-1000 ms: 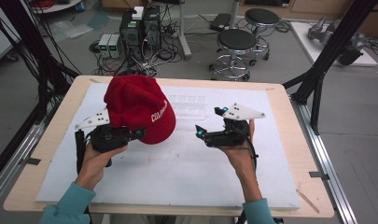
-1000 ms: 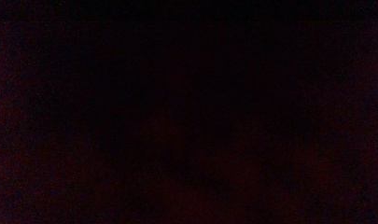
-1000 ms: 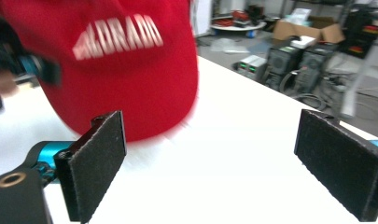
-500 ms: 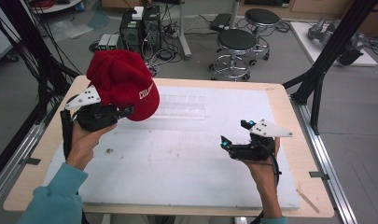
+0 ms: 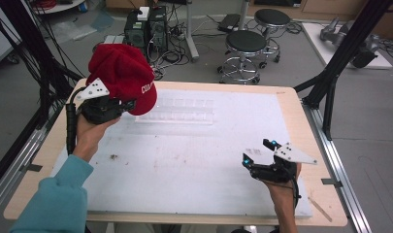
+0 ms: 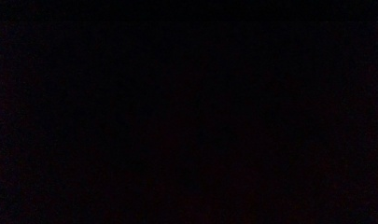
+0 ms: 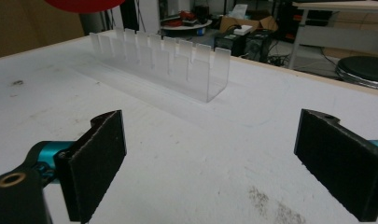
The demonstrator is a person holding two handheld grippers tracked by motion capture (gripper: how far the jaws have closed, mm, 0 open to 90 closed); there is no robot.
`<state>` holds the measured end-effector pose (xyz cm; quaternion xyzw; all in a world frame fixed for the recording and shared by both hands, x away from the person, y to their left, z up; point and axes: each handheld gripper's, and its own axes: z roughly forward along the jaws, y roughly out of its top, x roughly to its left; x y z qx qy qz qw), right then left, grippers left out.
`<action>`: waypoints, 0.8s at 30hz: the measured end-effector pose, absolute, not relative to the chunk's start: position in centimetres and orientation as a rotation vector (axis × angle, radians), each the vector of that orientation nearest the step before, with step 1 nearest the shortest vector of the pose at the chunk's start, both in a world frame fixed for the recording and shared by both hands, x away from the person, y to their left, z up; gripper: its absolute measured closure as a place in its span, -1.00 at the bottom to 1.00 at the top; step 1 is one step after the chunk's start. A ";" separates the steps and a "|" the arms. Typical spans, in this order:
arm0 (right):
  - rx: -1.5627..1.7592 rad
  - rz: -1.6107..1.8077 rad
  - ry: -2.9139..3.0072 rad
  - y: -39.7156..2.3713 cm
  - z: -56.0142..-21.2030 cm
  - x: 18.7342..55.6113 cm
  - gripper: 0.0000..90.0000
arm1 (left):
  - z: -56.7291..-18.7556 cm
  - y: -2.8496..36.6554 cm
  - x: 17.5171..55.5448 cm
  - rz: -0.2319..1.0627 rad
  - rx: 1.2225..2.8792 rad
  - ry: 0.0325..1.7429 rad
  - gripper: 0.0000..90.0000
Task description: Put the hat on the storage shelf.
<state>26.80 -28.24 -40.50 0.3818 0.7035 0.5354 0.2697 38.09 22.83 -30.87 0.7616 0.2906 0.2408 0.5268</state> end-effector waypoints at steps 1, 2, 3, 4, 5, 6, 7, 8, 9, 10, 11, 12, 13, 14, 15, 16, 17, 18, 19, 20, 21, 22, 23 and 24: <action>1.039 1.455 1.869 -28.5 -41.4 26.5 -0.82 | -31.0 22.9 38.5 0.600 1.843 0.703 0.89; 1.045 1.455 1.864 -28.6 -41.8 26.4 -0.82 | -31.1 22.9 38.7 0.611 1.856 0.708 0.89; 1.057 1.456 1.856 -28.7 -42.3 26.3 -0.82 | -31.1 22.9 38.7 0.611 1.856 0.708 0.89; 1.054 1.455 1.845 -28.8 -42.8 26.3 -0.82 | -31.5 22.8 39.1 0.620 1.876 0.716 0.89; 1.060 1.460 1.837 -28.9 -43.1 26.2 -0.82 | -31.7 22.8 39.3 0.621 1.881 0.718 0.89; 1.091 1.452 1.844 -29.0 -43.3 26.2 -0.82 | -31.8 22.7 39.6 0.619 1.889 0.722 0.89; 1.087 1.452 1.838 -29.1 -43.6 26.2 -0.82 | -32.0 22.6 39.8 0.621 1.891 0.724 0.89; 1.088 1.467 1.824 -29.2 -43.9 26.1 -0.82 | -32.2 22.5 39.9 0.621 1.895 0.727 0.89; 1.093 1.469 1.817 -29.3 -44.1 26.2 -0.82 | -32.3 22.4 40.1 0.620 1.896 0.726 0.89; 1.102 1.468 1.810 -29.4 -44.3 26.1 -0.82 | -32.4 22.3 40.3 0.620 1.898 0.725 0.89; 1.104 1.471 1.798 -29.5 -44.5 26.1 -0.82 | -32.6 22.1 40.4 0.626 1.901 0.728 0.89; 1.109 1.478 1.788 -29.6 -44.7 26.1 -0.82 | -32.7 22.0 40.5 0.634 1.907 0.731 0.89; 1.110 1.481 1.780 -29.6 -44.9 26.1 -0.82 | -32.7 22.0 40.5 0.634 1.907 0.731 0.89; 1.105 1.481 1.763 -29.6 -44.8 26.0 -0.82 | -32.9 21.7 40.7 0.647 1.924 0.738 0.89; 1.088 1.488 1.743 -29.7 -44.8 25.9 -0.82 | -32.9 21.7 40.7 0.647 1.924 0.738 0.89; 1.082 1.497 1.728 -29.7 -44.9 25.8 -0.82 | -33.1 21.4 40.8 0.644 1.930 0.743 0.89; 1.081 1.497 1.725 -29.7 -44.9 25.8 -0.82 | -33.1 21.4 40.8 0.644 1.930 0.743 0.89; 1.081 1.494 1.719 -29.6 -44.9 25.8 -0.82 | -33.2 21.2 40.8 0.651 1.936 0.745 0.89; 1.073 1.489 1.713 -29.6 -44.9 25.8 -0.82 | -33.2 21.1 40.8 0.660 1.944 0.750 0.89; 1.071 1.484 1.707 -29.6 -45.0 25.7 -0.82 | -33.4 20.9 41.0 0.670 1.960 0.758 0.89; 1.060 1.479 1.702 -29.5 -45.0 25.6 -0.82 | -33.5 20.8 41.1 0.665 1.964 0.763 0.89; 1.058 1.479 1.696 -29.5 -45.0 25.5 -0.82 | -33.7 20.8 41.1 0.666 1.959 0.768 0.89; 1.052 1.477 1.691 -29.4 -45.0 25.5 -0.82 | -33.7 20.8 41.1 0.666 1.959 0.768 0.89; 1.052 1.477 1.691 -29.4 -45.0 25.5 -0.82 | -33.8 20.7 41.2 0.660 1.945 0.777 0.89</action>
